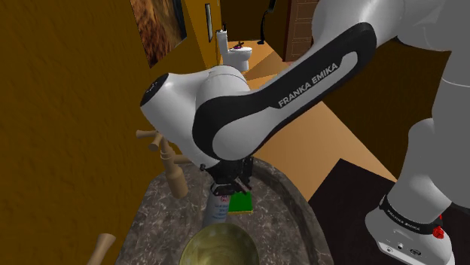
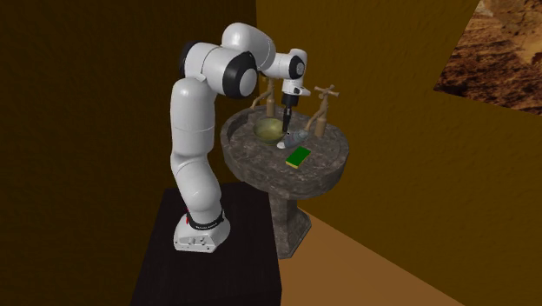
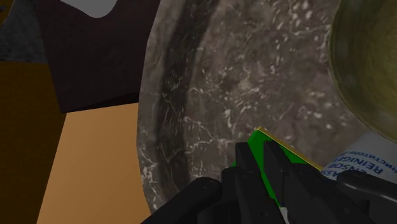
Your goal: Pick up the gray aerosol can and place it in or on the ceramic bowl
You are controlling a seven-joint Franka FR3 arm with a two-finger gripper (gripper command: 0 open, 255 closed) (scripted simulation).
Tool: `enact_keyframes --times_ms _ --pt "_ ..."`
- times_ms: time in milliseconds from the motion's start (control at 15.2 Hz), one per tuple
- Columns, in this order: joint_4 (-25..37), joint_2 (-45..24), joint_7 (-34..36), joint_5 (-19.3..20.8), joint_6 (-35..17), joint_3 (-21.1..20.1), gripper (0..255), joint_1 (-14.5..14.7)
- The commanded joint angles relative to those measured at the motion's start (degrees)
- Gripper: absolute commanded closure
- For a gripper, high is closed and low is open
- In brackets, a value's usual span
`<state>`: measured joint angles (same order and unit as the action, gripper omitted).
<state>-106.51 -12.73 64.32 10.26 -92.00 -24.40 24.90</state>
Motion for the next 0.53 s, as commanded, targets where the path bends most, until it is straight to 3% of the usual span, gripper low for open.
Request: enact_keyframes --times_ms 0,198,264,462 --pt "0.9 1.1 -0.4 -0.1 1.8 0.1 255 -0.3" --pt "1.5 1.2 -0.4 -0.2 2.5 0.0 255 -0.2" --pt "1.5 1.2 -0.4 -0.2 2.5 0.0 0 -0.2" --pt "-20.5 14.9 -15.6 7.3 -21.4 -1.1 0 -1.4"
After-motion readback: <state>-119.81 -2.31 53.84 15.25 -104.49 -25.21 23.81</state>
